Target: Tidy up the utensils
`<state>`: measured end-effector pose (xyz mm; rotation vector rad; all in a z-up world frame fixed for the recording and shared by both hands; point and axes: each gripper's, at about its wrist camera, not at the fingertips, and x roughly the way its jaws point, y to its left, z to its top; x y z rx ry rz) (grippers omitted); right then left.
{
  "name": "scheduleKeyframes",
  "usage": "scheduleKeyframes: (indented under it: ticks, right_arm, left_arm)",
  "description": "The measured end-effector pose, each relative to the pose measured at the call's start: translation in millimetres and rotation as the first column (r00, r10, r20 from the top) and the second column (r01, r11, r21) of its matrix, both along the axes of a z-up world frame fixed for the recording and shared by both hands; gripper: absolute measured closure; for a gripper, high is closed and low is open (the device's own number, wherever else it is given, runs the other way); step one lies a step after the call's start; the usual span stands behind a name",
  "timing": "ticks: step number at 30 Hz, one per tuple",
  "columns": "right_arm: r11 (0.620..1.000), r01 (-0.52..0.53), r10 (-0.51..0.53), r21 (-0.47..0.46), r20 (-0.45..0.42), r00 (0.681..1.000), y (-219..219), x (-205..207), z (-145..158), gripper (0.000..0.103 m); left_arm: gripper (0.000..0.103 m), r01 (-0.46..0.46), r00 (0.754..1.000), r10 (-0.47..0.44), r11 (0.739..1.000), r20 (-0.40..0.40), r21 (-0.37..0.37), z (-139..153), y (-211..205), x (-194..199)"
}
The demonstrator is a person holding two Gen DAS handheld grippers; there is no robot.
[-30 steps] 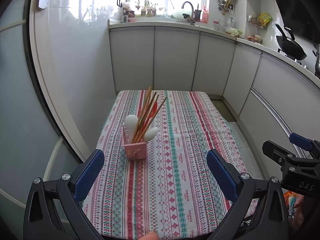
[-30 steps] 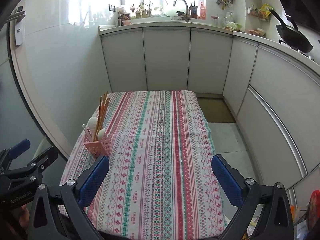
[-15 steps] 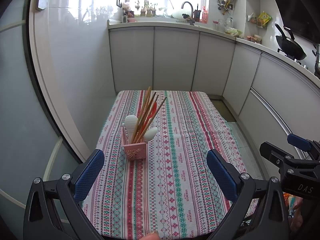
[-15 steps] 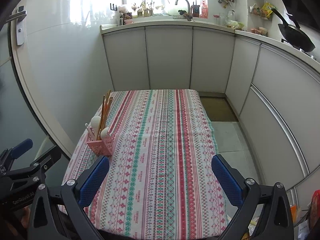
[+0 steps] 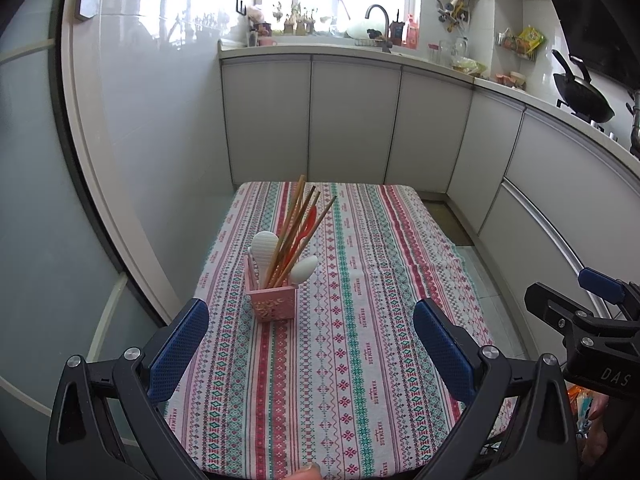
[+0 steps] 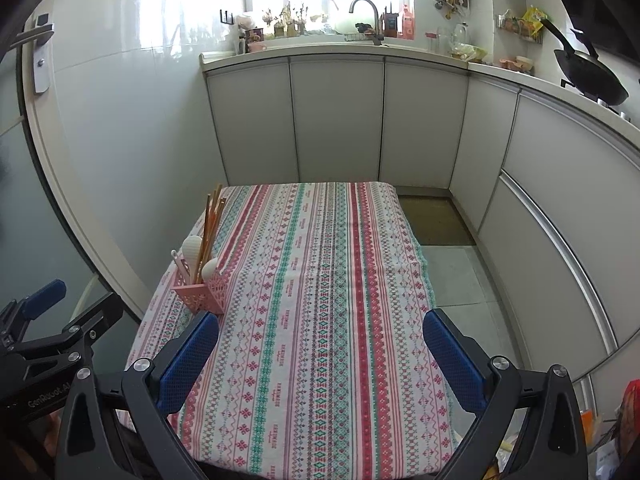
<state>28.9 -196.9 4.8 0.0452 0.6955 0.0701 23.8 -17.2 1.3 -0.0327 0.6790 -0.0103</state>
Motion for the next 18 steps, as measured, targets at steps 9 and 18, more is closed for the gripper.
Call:
scheduleKeyframes:
  ticks: [9, 18]
  right_arm:
    - [1.000, 0.001, -0.001, 0.000, 0.003, 1.000, -1.3, 0.1, 0.9, 0.000]
    - [1.000, 0.003, -0.003, 0.002, 0.005, 1.000, -1.8, -0.3, 1.5, 0.000]
  left_arm:
    - [0.000, 0.010, 1.000, -0.010, 1.000, -0.009, 0.001, -2.1, -1.2, 0.7]
    - [0.000, 0.011, 1.000, -0.011, 1.000, -0.009, 0.001, -2.0, -1.6, 0.8]
